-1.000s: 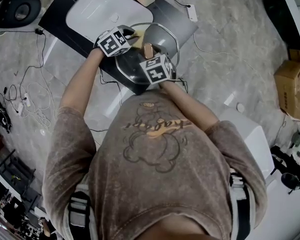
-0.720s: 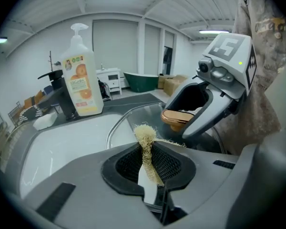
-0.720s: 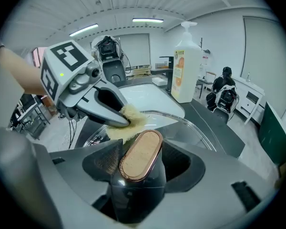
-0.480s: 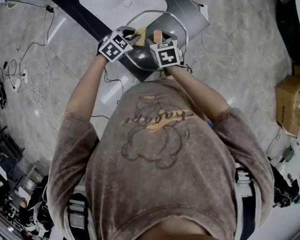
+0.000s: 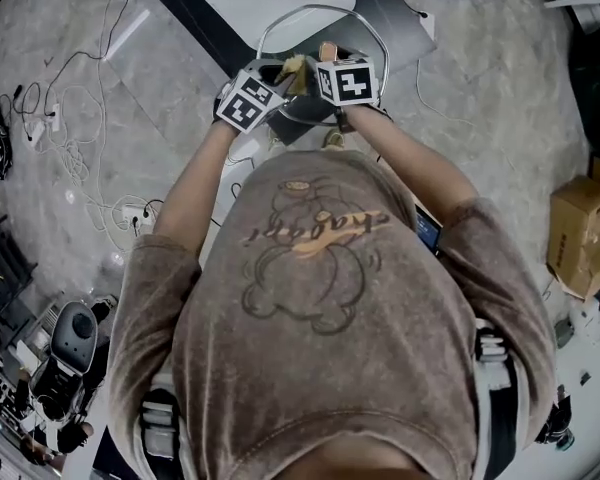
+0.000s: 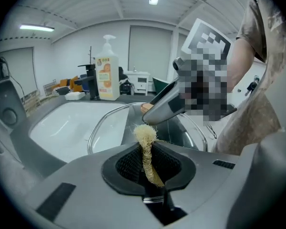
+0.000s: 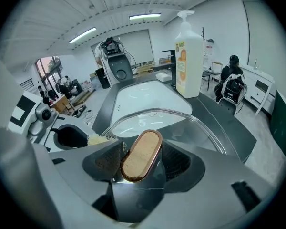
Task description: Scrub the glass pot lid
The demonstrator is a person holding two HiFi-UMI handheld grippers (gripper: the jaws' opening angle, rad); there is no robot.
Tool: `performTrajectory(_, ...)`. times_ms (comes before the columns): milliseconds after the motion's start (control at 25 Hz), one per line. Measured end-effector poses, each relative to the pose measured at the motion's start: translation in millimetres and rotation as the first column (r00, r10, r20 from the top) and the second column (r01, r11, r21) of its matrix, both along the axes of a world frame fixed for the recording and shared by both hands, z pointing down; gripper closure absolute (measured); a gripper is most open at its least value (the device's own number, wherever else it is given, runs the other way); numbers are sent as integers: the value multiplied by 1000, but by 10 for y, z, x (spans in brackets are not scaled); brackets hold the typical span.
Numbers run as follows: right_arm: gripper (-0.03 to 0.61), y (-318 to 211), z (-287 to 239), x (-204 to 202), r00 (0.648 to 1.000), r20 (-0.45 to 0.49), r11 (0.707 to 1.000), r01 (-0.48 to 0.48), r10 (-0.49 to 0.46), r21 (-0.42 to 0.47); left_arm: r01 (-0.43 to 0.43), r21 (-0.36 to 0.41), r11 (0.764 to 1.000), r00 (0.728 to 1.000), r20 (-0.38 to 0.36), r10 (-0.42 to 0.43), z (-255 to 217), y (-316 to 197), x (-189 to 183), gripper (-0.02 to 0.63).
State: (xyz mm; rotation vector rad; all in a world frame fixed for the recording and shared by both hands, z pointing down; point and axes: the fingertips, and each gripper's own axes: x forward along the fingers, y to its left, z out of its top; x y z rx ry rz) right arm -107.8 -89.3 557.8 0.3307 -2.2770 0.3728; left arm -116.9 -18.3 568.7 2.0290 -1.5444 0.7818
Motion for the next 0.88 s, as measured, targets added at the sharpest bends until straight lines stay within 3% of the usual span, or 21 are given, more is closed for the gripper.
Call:
performTrajectory(520,328,52,10,27,999,38,994,25,-21,-106,38,-13,999,996,-83,-39,22,156,606,551)
performTrajectory(880,339,21,47,50,999,24,984,25,-21,-175,1,5,1000,998,-63,-1,63,-6,844,549)
